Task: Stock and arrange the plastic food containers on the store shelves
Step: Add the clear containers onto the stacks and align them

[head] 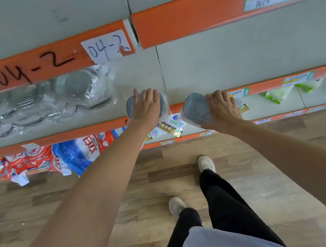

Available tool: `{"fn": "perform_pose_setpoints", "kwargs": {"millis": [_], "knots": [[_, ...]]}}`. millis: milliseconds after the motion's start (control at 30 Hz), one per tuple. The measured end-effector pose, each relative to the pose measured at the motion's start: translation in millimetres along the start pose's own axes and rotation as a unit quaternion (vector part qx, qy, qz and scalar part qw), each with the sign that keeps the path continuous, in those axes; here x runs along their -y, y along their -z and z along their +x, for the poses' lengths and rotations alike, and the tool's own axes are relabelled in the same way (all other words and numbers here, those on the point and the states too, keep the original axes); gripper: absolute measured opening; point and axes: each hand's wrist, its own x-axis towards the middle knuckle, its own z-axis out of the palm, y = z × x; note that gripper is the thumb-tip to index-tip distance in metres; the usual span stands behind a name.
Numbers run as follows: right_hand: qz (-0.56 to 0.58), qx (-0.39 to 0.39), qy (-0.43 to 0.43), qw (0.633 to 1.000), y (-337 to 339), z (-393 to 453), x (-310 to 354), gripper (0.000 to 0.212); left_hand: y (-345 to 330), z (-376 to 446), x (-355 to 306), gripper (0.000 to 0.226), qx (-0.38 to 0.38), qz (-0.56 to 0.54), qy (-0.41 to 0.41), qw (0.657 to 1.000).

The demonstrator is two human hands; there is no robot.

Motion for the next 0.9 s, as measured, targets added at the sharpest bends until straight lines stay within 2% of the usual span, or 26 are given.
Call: {"fn": "perform_pose_setpoints", "kwargs": {"millis": [200,400,500,700,900], "knots": [[0.001,-0.018,0.074,0.997,9.9,-23.0,59.8,0.09,4.5,-82.4,46.0,0.079,0.043,-0.062,0.001,0.997],[0.032,-0.064,0.118,0.99,27.2,-50.4,115.9,0.089,25.3,-161.3,93.0,0.083,0.043,-0.204,0.084,0.974],[0.078,-0.083,0.136,0.984,46.5,-63.5,135.2,0.089,41.5,-192.2,110.0,0.087,-0.001,-0.239,0.074,0.968],[0.103,-0.165,0.17,0.966,109.7,-86.3,156.2,0.094,82.8,-232.1,138.3,0.094,-0.151,-0.231,0.049,0.96],[0.082,-0.232,0.171,0.954,184.7,-90.9,148.5,0.096,138.9,-234.2,146.8,0.079,-0.28,-0.25,0.025,0.927]]}}
